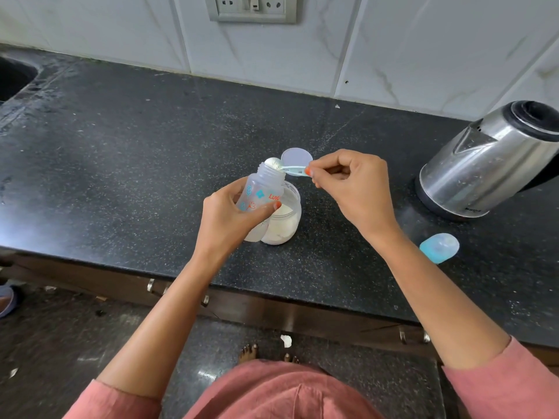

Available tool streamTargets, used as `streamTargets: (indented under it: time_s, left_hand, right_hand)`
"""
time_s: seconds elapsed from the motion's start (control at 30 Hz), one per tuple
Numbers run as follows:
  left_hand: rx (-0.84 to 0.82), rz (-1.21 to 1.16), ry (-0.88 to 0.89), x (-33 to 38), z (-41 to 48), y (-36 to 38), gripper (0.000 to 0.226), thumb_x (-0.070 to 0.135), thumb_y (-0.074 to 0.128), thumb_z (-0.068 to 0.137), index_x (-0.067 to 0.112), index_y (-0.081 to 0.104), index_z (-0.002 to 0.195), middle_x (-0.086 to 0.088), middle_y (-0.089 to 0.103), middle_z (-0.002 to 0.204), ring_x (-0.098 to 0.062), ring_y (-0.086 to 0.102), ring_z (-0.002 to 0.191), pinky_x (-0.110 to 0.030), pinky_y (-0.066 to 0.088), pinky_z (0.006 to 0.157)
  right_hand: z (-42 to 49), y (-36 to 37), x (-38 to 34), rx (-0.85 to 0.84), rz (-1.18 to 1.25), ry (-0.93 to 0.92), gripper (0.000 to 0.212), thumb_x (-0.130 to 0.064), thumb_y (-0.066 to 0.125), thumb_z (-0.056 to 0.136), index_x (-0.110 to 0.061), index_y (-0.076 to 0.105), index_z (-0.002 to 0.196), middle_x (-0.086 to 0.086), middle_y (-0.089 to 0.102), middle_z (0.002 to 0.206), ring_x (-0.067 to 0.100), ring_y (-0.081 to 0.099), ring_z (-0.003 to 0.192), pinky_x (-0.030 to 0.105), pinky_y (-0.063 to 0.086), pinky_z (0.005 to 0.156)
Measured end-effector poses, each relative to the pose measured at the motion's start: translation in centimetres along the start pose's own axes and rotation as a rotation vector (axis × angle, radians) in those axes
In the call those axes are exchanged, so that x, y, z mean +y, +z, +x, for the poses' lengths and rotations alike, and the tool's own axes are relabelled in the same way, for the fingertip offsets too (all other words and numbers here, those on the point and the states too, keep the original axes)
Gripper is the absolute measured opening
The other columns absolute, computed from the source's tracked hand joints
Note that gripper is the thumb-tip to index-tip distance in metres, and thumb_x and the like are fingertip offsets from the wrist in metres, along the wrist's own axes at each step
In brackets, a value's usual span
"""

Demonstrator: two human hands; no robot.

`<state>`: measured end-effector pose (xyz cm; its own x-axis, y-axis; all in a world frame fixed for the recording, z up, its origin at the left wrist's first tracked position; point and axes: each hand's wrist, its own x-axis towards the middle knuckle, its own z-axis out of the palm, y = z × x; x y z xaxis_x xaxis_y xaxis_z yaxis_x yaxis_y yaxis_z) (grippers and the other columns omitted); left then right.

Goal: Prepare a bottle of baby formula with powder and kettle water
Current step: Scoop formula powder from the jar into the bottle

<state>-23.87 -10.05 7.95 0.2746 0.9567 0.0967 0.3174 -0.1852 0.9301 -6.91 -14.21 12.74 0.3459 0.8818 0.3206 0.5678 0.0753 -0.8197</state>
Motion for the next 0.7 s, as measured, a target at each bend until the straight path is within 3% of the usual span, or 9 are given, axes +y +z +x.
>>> streamTargets:
  time_s: [0.13,0.27,0.37,0.7]
  left_hand:
    - [-0.004,-0.001,-0.002,0.02,0.23,-0.12,0.030,0.024,0.078,0.072,0.040,0.064,0.093,0.027,0.067,0.076,0.012,0.060,0.075,-0.004,0.043,0.065]
    - [-0.009,-0.002,-0.015,-0.05,0.40,-0.09,0.032,0.028,0.078,0.072,0.030,0.068,0.102,0.017,0.070,0.085,0.006,0.062,0.079,-0.007,0.046,0.066]
    - [-0.007,-0.011,-0.021,0.00,0.50,-0.08,0.031,0.028,0.078,0.072,0.031,0.068,0.101,0.015,0.071,0.086,0.002,0.064,0.081,-0.010,0.048,0.067]
    - [-0.007,-0.052,-0.032,-0.08,0.52,-0.17,0.032,0.026,0.078,0.072,0.028,0.068,0.102,0.015,0.071,0.088,0.000,0.066,0.084,-0.014,0.050,0.070]
  right_hand:
    - [-0.29,0.17,0.27,0.022,-0.011,-0.104,0.006,-0.004,0.070,0.077,-0.004,0.072,0.083,-0.013,0.062,0.076,-0.010,0.060,0.067,0.008,0.049,0.068]
    - [-0.44,0.10,0.47,0.022,-0.062,-0.263,0.004,-0.004,0.069,0.076,-0.001,0.071,0.078,-0.001,0.066,0.077,0.010,0.061,0.075,0.015,0.050,0.064]
    - [-0.55,0.08,0.64,0.002,-0.117,-0.333,0.005,-0.004,0.069,0.076,0.001,0.070,0.077,0.011,0.069,0.077,0.015,0.059,0.076,0.022,0.051,0.064]
    - [-0.91,0.35,0.97,0.011,-0.155,-0.419,0.006,-0.002,0.067,0.077,0.003,0.067,0.073,0.014,0.068,0.074,0.018,0.058,0.069,0.029,0.050,0.062]
